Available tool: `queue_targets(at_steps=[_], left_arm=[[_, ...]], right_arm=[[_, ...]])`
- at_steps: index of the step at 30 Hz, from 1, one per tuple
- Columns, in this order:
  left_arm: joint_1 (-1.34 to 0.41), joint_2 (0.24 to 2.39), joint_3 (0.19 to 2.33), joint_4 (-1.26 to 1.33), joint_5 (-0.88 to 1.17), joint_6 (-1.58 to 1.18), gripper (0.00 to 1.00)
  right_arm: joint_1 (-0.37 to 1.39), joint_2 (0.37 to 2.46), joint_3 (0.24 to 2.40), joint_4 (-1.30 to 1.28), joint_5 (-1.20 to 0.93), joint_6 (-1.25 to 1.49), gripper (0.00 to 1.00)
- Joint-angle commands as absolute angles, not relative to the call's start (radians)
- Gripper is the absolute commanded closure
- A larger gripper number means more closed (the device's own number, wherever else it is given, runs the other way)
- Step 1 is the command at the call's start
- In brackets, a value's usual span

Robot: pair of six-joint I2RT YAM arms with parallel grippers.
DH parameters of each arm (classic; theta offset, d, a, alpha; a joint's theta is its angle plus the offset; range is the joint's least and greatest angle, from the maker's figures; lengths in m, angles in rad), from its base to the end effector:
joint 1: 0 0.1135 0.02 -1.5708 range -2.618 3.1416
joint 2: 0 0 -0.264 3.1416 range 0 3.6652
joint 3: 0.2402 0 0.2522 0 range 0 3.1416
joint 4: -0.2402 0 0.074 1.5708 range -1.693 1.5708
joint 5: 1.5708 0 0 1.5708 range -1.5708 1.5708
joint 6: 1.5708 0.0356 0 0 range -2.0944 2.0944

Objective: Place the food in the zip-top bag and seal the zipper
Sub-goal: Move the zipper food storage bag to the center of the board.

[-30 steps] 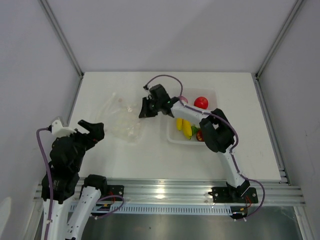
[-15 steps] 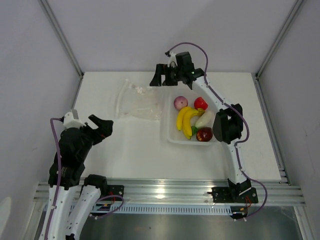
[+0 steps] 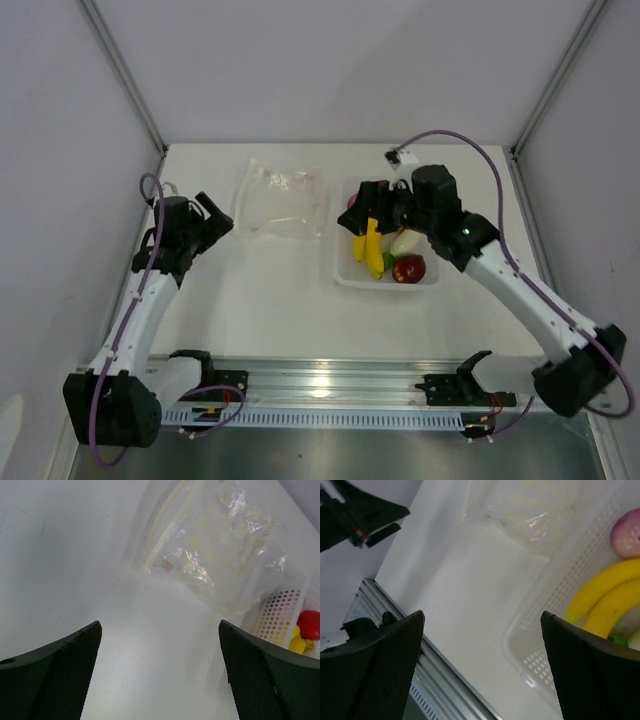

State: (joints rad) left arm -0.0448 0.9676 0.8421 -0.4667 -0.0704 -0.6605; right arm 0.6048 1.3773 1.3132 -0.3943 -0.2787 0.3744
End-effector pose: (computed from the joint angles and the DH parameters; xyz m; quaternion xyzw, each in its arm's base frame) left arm 0.2115 -0.0070 0.2986 -0.2830 0.8356 -0.1331 0.4515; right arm 0.2532 0.1869 0.3689 -0.1695 0.8270 0.3500 0.4059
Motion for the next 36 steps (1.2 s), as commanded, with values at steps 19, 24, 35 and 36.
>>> queue_targets(at_steps=[19, 24, 35, 36], left_arm=[[0.11, 1.658, 1.049, 0.129, 0.33, -0.805, 0.16], [0.095, 1.784, 1.173, 0.143, 0.37, -0.769, 0.2], [0.052, 1.882, 1.256, 0.098, 0.491, -0.785, 0.27], [0.049, 1.884, 1.256, 0.088, 0.489, -0.785, 0.28]], right_arm=[[0.612, 0.657, 0.931, -0.646, -0.115, 0.563, 0.01], [0.612, 0.624, 0.93, -0.686, -0.08, 0.563, 0.01], [0.614, 0.695, 0.93, -0.621, -0.089, 0.555, 0.01], [0.614, 0.698, 0.93, -0.617, -0.089, 0.555, 0.01]])
